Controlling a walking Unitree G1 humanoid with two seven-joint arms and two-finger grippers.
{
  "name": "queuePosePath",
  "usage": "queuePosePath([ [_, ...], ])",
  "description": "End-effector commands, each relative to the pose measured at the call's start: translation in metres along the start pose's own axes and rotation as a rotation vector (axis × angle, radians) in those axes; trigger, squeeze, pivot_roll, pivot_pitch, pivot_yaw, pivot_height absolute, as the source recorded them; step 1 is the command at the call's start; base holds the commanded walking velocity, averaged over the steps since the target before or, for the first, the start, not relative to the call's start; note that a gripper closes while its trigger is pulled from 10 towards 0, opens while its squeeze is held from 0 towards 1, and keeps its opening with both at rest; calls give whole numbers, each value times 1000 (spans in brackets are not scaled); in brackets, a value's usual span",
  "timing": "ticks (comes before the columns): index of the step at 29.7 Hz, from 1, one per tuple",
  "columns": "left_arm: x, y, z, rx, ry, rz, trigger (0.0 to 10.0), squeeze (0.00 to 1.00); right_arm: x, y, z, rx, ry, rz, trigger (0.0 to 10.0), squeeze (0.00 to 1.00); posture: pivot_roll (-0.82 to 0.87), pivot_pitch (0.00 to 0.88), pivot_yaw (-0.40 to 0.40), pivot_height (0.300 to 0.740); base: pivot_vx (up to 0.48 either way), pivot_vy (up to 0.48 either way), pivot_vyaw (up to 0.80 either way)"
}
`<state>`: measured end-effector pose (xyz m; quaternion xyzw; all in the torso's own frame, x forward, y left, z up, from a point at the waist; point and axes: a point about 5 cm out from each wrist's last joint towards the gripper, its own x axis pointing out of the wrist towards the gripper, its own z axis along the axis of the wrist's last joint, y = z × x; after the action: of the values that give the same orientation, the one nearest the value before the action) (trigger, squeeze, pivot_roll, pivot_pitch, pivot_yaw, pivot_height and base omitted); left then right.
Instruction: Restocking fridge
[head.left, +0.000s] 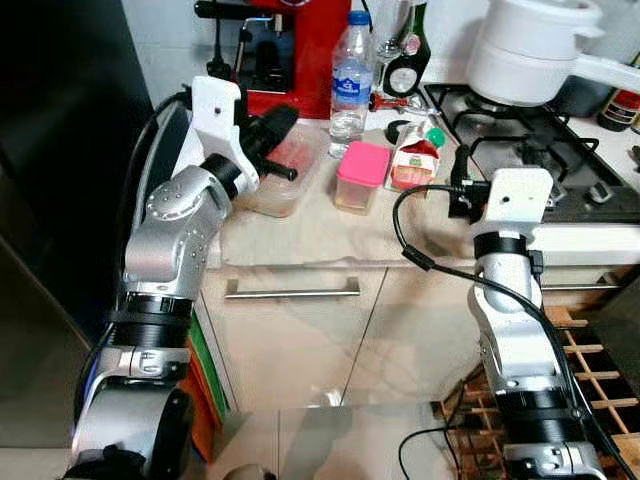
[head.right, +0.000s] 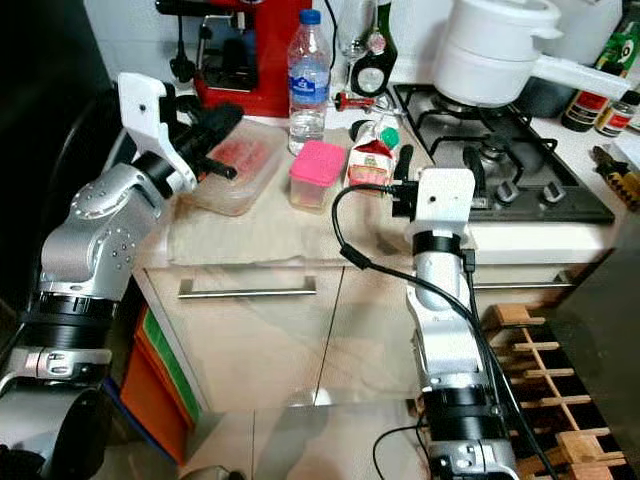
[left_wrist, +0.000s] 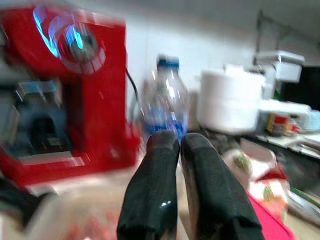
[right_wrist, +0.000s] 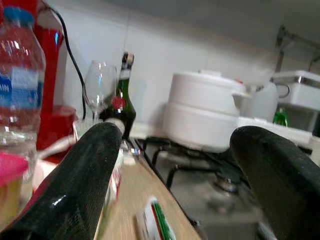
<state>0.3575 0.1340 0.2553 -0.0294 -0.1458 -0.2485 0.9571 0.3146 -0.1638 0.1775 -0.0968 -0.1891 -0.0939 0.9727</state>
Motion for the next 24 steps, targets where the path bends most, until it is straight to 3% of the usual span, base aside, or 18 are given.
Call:
queuePosePath([
  [1, -2, -4, 5, 94, -41, 13, 10000, 1000, 3, -4, 6, -2, -20, -14, 10000, 0, 92, 0, -28, 740, 0, 0, 0],
  [2, -2, -4, 5, 94, -41, 13, 10000, 1000, 3, -4, 6, -2, -20, -14, 10000, 0, 92, 0, -28, 740, 0, 0, 0],
  [4, -5, -13, 5, 217, -77, 47, 10000, 1000, 5, -4, 12, 11, -39, -23, 10000, 0, 96, 0, -27, 740, 0, 0, 0],
  [9, -5, -16, -3, 283, -52, 60, 10000, 1000, 4, -2, 11, 18, -38, -25, 10000, 0, 98, 0, -24, 740, 0, 0, 0],
  [11, -7, -17, -16, 221, 3, 60, 10000, 1000, 2, 1, 10, 21, -32, -21, 10000, 0, 99, 0, -21, 740, 0, 0, 0],
  [14, -7, -15, -24, 197, 45, 70, 10000, 1000, 1, 2, 9, 23, -29, -19, 10000, 0, 99, 0, -20, 740, 0, 0, 0],
  [15, -10, -14, -38, 168, 104, 91, 10000, 1000, 0, 4, 8, 26, -23, -17, 10000, 0, 96, 0, -15, 740, 0, 0, 0],
  [24, -10, -8, -43, 121, 106, 144, 10000, 1000, -4, 3, 7, 28, -21, -34, 10000, 0, 92, 0, -8, 740, 0, 0, 0],
])
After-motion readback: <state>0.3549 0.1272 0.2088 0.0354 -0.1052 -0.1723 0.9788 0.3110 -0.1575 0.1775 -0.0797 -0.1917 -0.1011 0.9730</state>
